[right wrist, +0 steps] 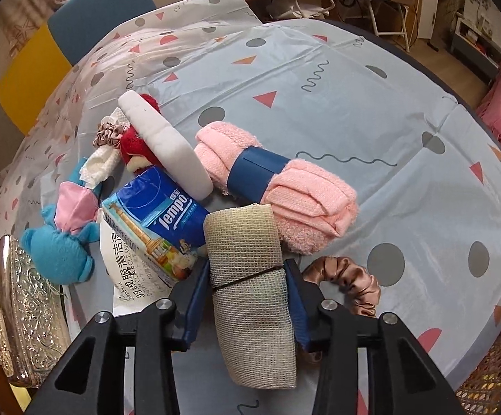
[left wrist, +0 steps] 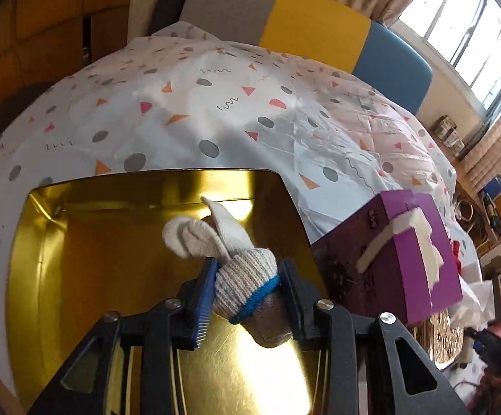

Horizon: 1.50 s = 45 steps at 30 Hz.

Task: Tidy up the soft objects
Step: 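Carry the glove into the gold tray and open the left gripper, then lower the beige rolled cloth into the gold tray and open the right gripper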

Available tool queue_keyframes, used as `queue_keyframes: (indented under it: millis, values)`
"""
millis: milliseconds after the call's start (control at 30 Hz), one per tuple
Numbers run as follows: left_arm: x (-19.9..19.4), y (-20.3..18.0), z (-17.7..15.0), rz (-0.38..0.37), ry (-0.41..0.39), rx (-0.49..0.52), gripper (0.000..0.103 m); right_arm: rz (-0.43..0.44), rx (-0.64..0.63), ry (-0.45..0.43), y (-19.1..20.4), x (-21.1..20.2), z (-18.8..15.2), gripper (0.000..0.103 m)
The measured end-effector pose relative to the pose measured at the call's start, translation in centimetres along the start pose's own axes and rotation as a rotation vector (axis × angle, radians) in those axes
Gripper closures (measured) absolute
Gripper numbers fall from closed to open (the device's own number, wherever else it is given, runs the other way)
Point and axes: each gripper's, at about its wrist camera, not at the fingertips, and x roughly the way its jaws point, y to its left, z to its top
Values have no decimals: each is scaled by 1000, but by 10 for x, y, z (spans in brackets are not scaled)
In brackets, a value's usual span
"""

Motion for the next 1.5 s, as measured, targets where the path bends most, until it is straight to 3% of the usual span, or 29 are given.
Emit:
queue_keyframes:
  millis: [33,100,200,333,433,700,800,1033,1133,1267,1333,1500]
  values:
    - [0,-2,2,-4,-15,4,60,0,-5,-7,1,-1,0,62]
    - [-3,-7,7,5,-59,15,39,1,-15,-25,2,-4,0,62]
    - [-12,-9,10,36,-114,14,25,23,-17,-59,3,-13,0,62]
    - [-21,-12,-4,96,-131,43,22,68,4,-113,0,-24,1,62]
    - [-25,-11,-22,79,-113,46,22,105,7,-156,2,-32,4,62]
    - [-43,-4,-74,140,-111,74,21,236,6,-192,8,-40,6,62]
    - [-49,0,-88,163,-112,87,21,297,-52,-194,21,-44,5,62]
    - [-63,24,-92,207,-119,12,20,350,-188,-212,56,-57,-9,62]
    - [-69,35,-92,232,-133,-13,19,374,-221,-210,77,-70,-15,62]
    - [-74,52,-95,256,-135,-49,17,493,-364,-212,141,-106,-36,62]
    - [-75,60,-96,264,-133,-72,17,598,-447,-193,180,-126,-52,62]
    - [-81,72,-98,253,-137,-112,14,711,-673,-87,277,-145,-115,62]
